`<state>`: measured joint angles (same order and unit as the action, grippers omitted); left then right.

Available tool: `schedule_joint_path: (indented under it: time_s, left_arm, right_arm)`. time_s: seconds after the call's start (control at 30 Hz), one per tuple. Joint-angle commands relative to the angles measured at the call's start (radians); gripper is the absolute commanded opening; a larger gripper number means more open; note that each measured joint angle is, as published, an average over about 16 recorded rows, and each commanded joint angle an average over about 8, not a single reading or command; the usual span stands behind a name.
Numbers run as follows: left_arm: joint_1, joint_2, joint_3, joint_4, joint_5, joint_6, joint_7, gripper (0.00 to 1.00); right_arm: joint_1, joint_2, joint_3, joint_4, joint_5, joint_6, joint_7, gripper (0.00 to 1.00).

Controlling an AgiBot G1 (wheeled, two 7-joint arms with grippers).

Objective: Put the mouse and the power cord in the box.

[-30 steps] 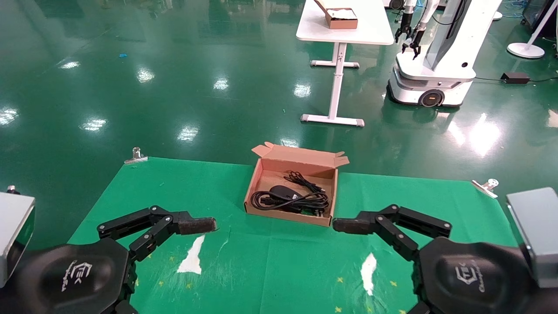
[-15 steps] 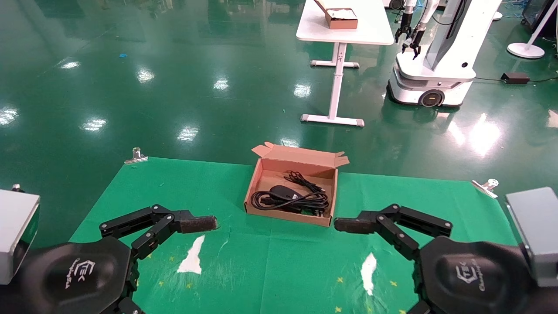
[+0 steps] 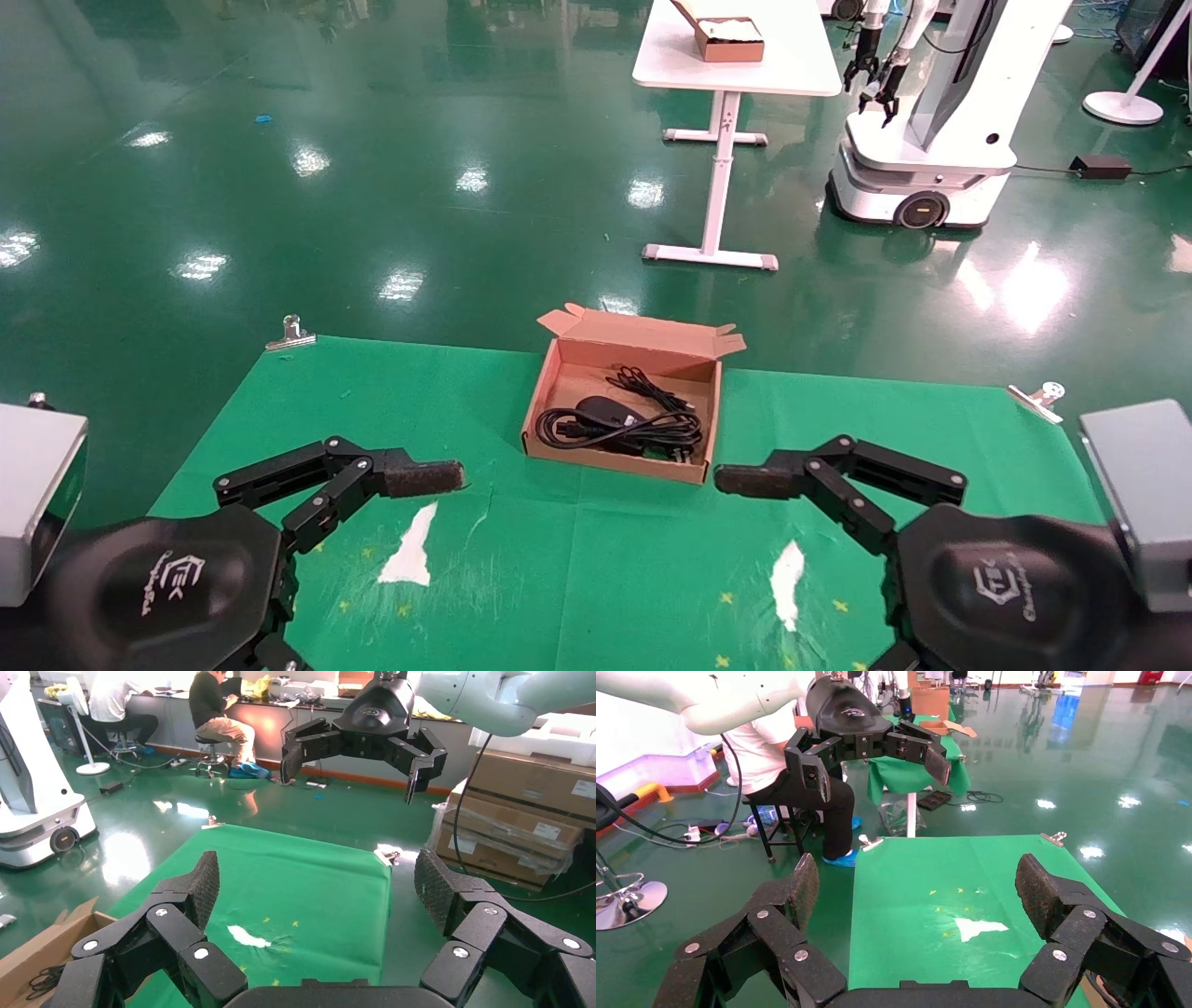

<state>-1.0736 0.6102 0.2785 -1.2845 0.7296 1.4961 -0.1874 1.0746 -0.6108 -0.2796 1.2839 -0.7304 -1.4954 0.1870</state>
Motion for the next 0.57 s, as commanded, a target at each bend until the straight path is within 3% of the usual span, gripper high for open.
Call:
schedule_joint_path:
  time_s: [0.03, 0.57]
  left_arm:
    - [0.000, 0.000, 0.000, 0.000, 0.000, 0.000, 0.000, 1.00]
    - [-0.001, 0.001, 0.001, 0.001, 0.001, -0.001, 0.000, 1.00]
  right_arm:
    - [0.000, 0.000, 0.000, 0.000, 0.000, 0.000, 0.000, 1.00]
    - [0.001, 0.001, -0.001, 0.000, -0.001, 0.001, 0.000, 1.00]
